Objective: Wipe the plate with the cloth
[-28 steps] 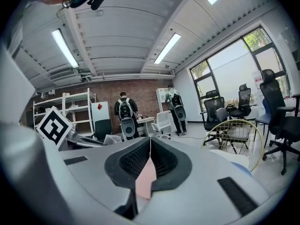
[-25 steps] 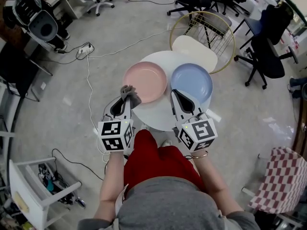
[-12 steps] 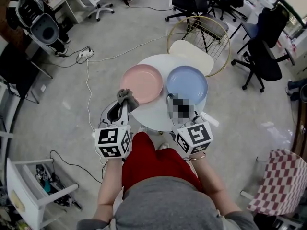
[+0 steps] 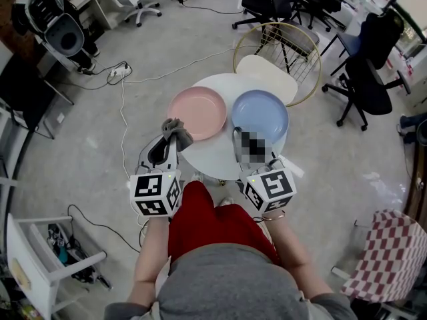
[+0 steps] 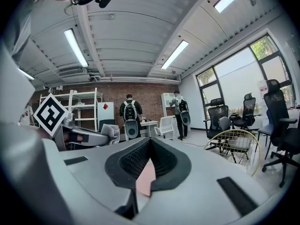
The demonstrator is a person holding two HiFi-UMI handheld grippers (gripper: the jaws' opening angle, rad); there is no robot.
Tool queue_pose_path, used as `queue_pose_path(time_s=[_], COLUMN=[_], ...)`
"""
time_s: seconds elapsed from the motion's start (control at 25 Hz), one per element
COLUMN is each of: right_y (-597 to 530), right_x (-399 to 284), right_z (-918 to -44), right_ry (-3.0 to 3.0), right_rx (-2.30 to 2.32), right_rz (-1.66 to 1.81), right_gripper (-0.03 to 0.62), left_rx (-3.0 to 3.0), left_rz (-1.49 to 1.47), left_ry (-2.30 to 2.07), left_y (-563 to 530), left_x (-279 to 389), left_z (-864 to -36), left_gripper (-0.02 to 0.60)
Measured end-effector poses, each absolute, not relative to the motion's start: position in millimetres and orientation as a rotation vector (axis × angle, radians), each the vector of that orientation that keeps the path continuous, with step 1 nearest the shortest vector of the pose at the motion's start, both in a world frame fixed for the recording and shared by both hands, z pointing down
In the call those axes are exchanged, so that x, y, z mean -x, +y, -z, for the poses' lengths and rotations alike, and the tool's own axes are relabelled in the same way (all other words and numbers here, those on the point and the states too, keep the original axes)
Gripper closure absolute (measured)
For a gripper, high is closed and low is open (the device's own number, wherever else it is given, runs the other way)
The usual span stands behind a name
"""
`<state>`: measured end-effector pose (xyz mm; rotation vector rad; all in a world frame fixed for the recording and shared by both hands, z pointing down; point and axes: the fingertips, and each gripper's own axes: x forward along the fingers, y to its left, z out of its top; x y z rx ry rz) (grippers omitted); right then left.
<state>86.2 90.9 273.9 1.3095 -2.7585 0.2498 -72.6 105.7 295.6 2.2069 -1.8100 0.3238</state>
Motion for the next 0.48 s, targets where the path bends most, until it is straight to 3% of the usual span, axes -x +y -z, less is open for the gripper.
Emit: queue_pose_path(time_s=[0.48], right_y=[95.2], right_x=[-85.5], right_z=[-271.0], right_ry=[-2.758], right_rx=[-1.328], right_rz=[-0.221], right_gripper=[0.566], left_rx=[-2.221], left_rz=[-0.302], left_ry=[-1.823], left_y=[110.3], left_x=[75.6], left_z=[-290.5], left_gripper=[0.548])
